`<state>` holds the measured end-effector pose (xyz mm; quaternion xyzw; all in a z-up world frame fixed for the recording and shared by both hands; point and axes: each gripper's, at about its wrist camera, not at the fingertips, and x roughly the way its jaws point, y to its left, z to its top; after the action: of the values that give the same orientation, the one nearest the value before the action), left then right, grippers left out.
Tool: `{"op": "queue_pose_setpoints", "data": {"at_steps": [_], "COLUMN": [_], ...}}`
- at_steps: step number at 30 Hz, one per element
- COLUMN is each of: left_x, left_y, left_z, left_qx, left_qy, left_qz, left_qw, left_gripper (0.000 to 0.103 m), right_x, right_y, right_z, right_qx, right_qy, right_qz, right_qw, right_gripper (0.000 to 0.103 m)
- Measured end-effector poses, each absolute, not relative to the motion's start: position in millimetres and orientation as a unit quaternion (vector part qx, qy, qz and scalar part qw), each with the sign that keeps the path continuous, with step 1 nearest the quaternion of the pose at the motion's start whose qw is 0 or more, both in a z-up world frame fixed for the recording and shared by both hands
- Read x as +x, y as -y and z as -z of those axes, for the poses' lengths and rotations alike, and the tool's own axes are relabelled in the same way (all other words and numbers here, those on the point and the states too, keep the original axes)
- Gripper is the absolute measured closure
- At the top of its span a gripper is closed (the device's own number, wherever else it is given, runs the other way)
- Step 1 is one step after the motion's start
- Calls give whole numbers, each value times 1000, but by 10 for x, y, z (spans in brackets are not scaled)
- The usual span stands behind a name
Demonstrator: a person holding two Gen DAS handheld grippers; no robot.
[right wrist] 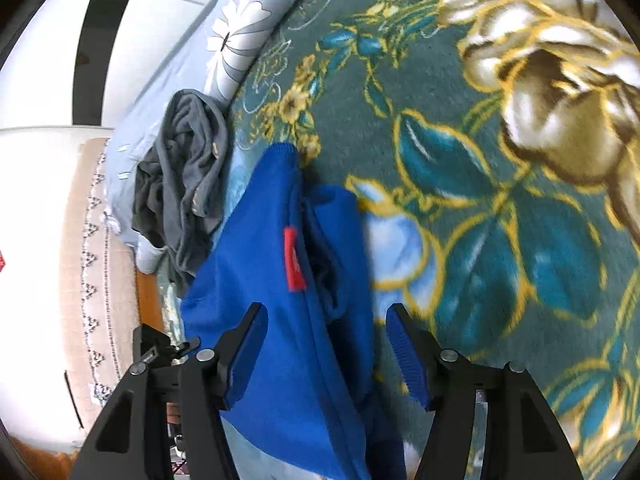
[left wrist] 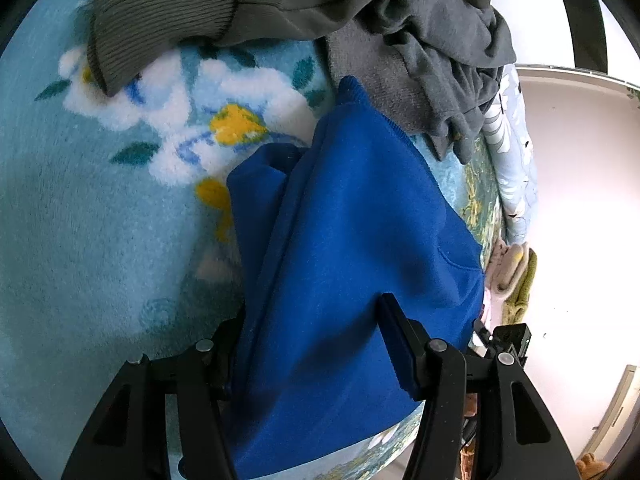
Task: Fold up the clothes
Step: 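Lift the folded sweatshirt with both grippers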
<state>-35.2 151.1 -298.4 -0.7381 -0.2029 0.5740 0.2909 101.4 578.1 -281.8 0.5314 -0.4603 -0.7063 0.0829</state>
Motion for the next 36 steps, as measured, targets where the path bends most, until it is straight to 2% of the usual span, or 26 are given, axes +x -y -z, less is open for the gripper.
{"op": "queue_pose_setpoints", "data": {"at_steps": [2,11,17,20,22,25,28,36], "left_x": [-343,-301,-276,-260,-246,-218,-184,-99], "left_y": [-1510,-1509,-1519,-1518,-1517,-1512,-1513,-1592], "left_z": [2980,2965,2953,2951,2944,2930,2909,2768], "left_qx": [-738,-736,-736,-734,-732,-728,-723,-719], "left_qy": [203,207,201,199,198,195,185,134], "left_qz": [-576,-585,-590,-593,-596,-603,-613,-640], "left_qw": [287,271,265,264,263,263,259,237], "left_gripper": [43,43,43,43,43,43,46,65], "right_x": [998,1002,986,967,976,1014,1051,1083], "right_y": [-5794,-5633,-5750,-5732,-5733,-5765,-5780,-5751], "right_z": [2834,2904,3017,3031,3039,3082,3101,2945], "right_qx": [529,547,507,508,513,515,514,527], "right_qy": [469,473,536,537,534,543,552,556], "right_qz": [700,667,653,653,652,646,642,639], "right_qw": [102,178,169,166,161,151,135,75], "right_gripper": [33,33,33,40,56,67,72,80]}}
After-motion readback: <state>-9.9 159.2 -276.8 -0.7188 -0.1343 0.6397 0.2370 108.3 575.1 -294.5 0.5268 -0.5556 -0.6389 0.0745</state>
